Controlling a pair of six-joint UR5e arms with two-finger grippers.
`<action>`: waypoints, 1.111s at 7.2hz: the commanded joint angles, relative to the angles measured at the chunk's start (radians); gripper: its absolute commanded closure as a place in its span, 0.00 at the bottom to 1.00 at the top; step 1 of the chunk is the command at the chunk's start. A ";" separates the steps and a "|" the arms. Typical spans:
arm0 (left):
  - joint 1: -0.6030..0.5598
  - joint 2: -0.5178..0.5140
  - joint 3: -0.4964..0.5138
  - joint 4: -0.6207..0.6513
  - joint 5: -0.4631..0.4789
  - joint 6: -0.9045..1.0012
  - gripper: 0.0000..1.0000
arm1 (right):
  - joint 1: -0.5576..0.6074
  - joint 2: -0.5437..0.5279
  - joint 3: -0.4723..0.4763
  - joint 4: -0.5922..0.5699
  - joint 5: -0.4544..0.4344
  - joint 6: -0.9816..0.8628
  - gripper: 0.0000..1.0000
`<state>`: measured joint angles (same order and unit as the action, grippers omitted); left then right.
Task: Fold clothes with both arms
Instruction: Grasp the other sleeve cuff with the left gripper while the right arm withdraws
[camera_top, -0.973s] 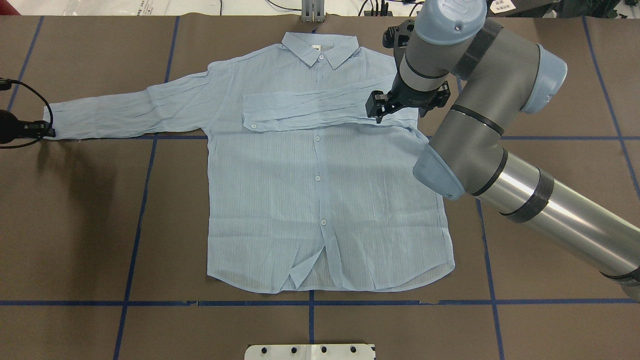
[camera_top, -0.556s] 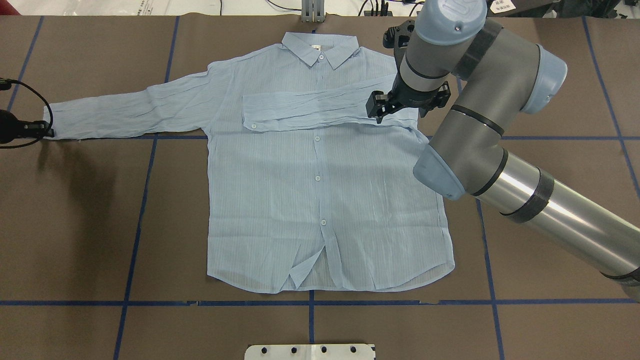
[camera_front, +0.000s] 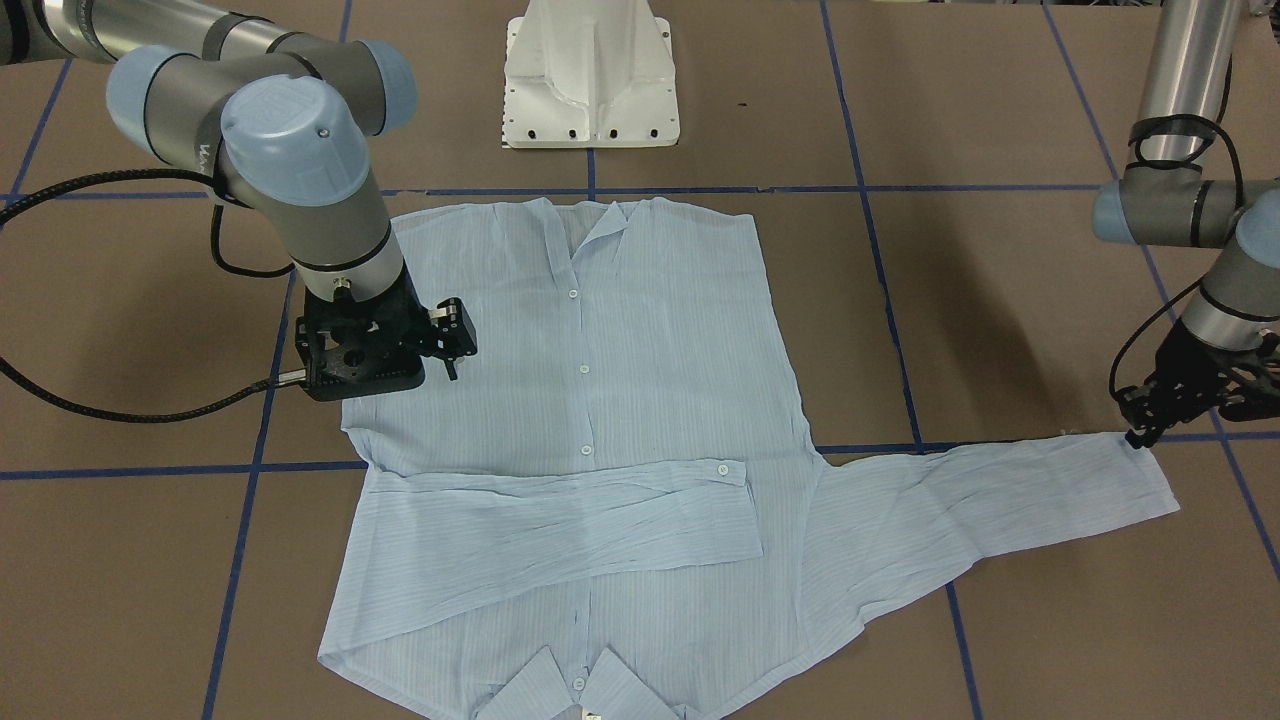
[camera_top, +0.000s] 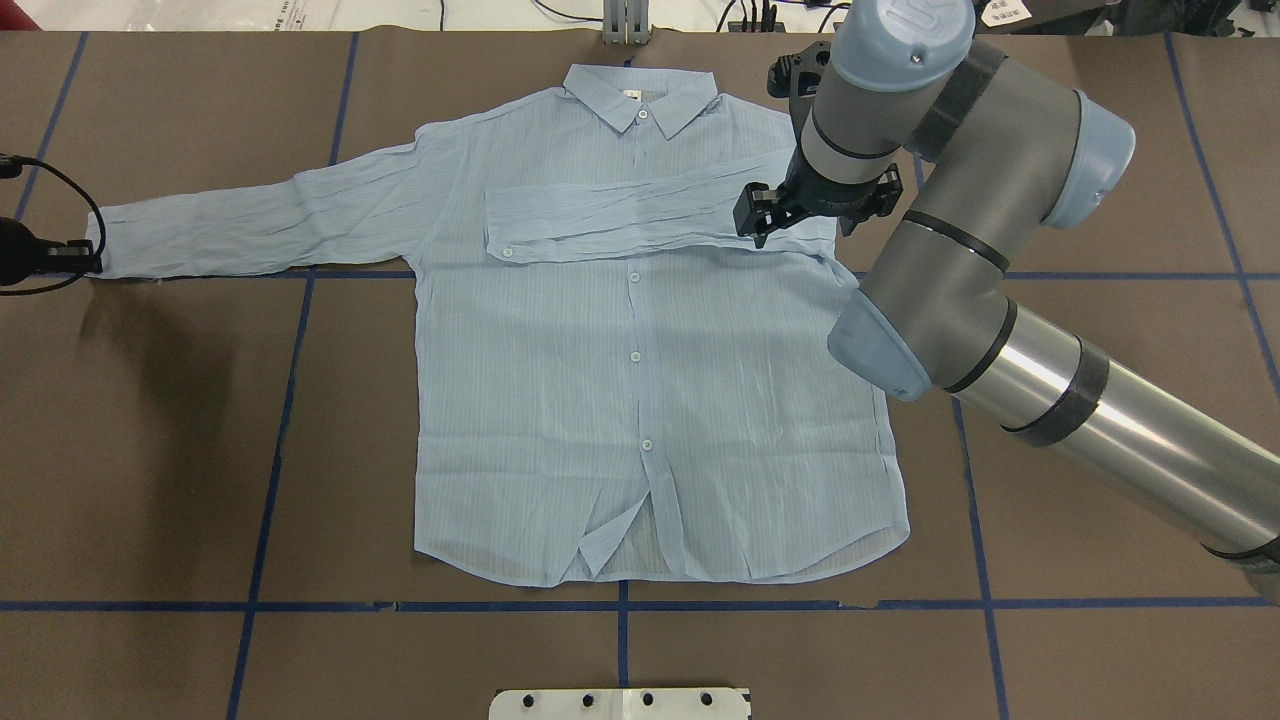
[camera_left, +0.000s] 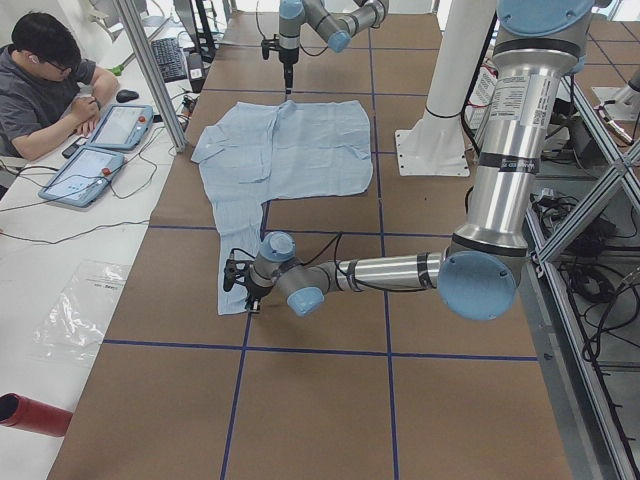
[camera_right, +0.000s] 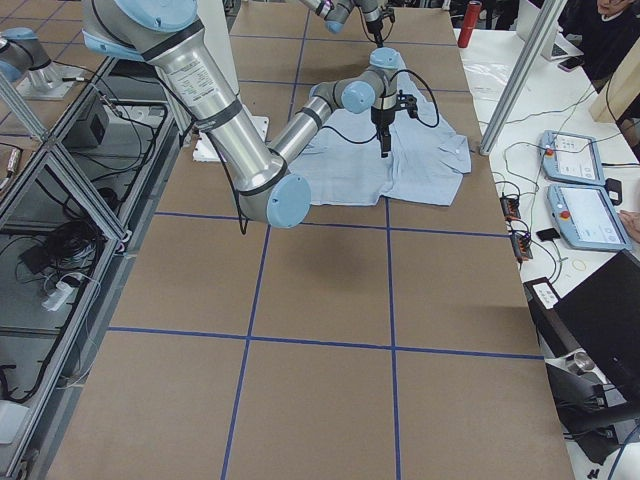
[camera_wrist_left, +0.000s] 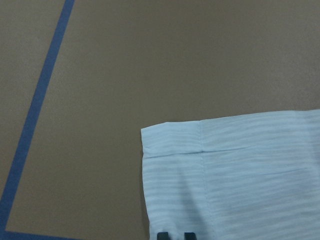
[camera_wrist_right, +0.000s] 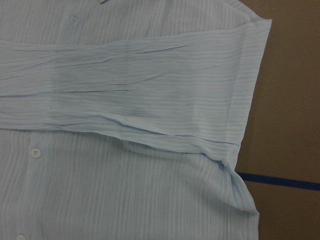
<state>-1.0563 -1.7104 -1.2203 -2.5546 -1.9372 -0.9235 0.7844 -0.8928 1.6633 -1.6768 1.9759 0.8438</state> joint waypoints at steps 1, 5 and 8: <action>0.001 0.000 -0.001 0.001 0.000 0.000 0.84 | -0.001 -0.008 -0.001 0.000 -0.003 -0.002 0.01; -0.008 -0.023 -0.248 0.261 -0.020 -0.002 1.00 | 0.021 -0.024 0.010 -0.007 0.007 -0.005 0.01; -0.005 -0.287 -0.335 0.610 -0.009 -0.099 1.00 | 0.096 -0.138 0.033 -0.009 0.011 -0.182 0.01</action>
<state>-1.0646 -1.8814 -1.5381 -2.0781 -1.9499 -0.9634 0.8481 -0.9776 1.6830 -1.6874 1.9856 0.7465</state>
